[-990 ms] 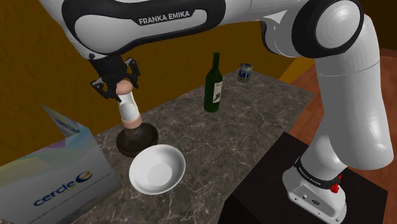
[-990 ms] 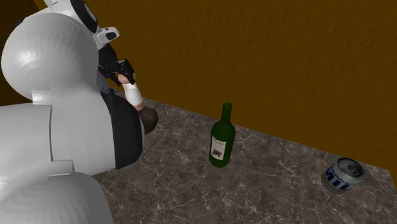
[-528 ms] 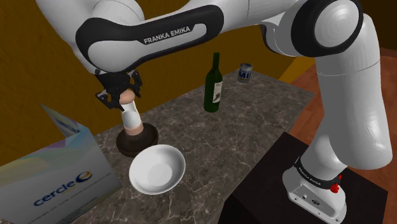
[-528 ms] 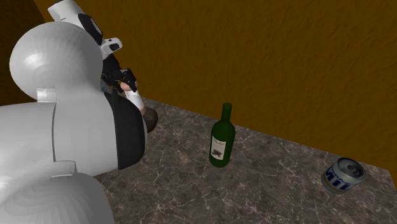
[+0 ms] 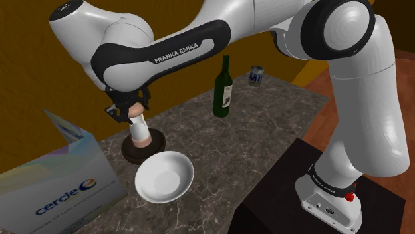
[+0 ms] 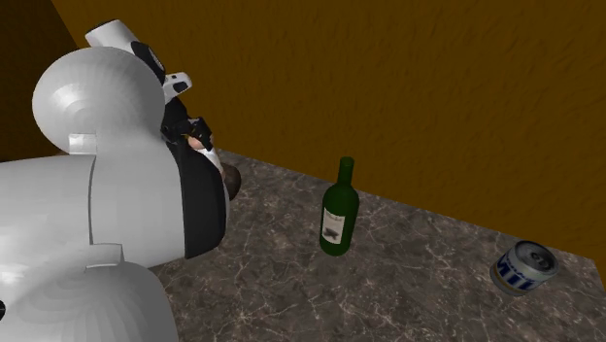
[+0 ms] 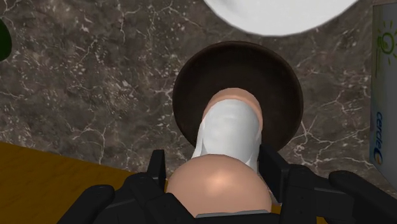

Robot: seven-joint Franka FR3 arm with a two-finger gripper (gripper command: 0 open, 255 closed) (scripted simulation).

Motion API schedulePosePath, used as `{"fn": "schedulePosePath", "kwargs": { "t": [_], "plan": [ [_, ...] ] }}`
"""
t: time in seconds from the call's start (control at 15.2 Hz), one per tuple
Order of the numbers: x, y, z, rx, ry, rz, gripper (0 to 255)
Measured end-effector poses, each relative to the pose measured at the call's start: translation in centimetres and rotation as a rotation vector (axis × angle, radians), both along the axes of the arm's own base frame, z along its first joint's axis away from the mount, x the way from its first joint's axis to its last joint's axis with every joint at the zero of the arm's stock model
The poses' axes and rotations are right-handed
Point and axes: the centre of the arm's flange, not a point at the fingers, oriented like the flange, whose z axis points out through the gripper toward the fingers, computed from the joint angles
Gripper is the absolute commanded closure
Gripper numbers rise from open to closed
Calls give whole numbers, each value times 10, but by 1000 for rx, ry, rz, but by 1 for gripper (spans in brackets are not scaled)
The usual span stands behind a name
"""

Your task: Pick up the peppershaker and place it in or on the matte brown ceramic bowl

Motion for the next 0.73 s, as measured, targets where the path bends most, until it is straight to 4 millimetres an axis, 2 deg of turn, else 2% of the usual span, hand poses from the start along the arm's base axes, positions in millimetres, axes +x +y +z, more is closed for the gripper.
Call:
{"fn": "schedulePosePath", "kwargs": {
  "t": [0.33, 0.4, 0.73],
  "plan": [
    [0, 0, -2, 0, 0, 0, 255],
    [0, 0, -2, 0, 0, 0, 0],
    [0, 0, -1, 0, -1, 0, 0]
  ]
}}
